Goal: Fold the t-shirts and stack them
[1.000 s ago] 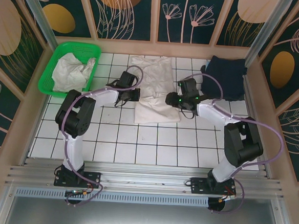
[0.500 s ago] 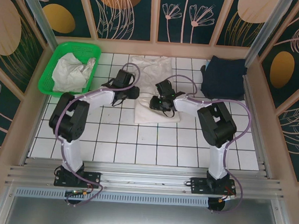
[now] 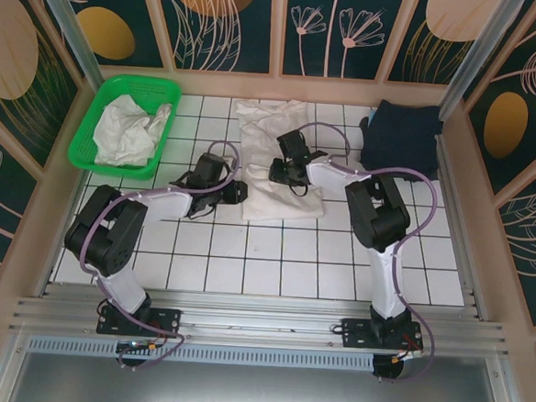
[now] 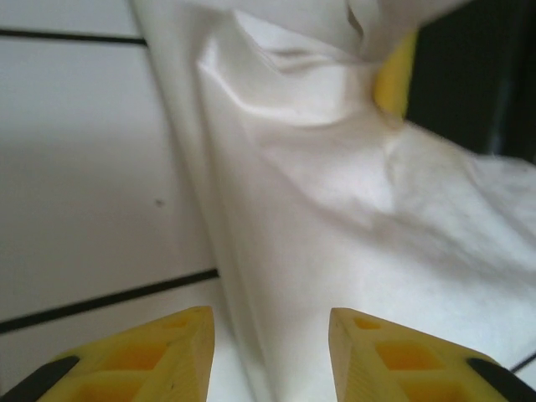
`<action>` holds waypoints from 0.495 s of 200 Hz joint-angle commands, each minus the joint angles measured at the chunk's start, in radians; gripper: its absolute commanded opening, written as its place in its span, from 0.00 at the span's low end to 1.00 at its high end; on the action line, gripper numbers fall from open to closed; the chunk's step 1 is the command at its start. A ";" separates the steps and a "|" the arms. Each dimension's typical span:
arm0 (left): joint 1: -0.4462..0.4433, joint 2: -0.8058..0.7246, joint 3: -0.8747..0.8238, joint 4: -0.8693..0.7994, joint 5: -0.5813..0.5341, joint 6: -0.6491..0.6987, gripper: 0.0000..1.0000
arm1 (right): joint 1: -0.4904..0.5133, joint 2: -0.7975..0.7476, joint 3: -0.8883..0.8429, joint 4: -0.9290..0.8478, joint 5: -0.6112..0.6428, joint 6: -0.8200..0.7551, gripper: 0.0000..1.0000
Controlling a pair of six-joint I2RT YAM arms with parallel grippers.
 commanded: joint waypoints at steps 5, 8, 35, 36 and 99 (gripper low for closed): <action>-0.026 0.022 -0.034 0.076 0.053 -0.032 0.42 | -0.010 0.003 0.056 -0.017 -0.013 -0.016 0.34; -0.028 0.025 -0.033 0.076 0.055 -0.032 0.41 | -0.010 0.002 0.061 -0.016 -0.015 -0.018 0.34; -0.042 0.051 -0.051 0.064 0.053 -0.021 0.24 | -0.010 -0.032 0.085 -0.041 0.005 -0.040 0.34; -0.042 0.050 -0.053 0.064 0.052 -0.021 0.23 | -0.010 -0.036 0.084 -0.041 0.007 -0.041 0.34; -0.042 0.003 -0.188 0.069 -0.020 -0.051 0.00 | 0.023 -0.318 -0.374 0.176 -0.032 -0.008 0.34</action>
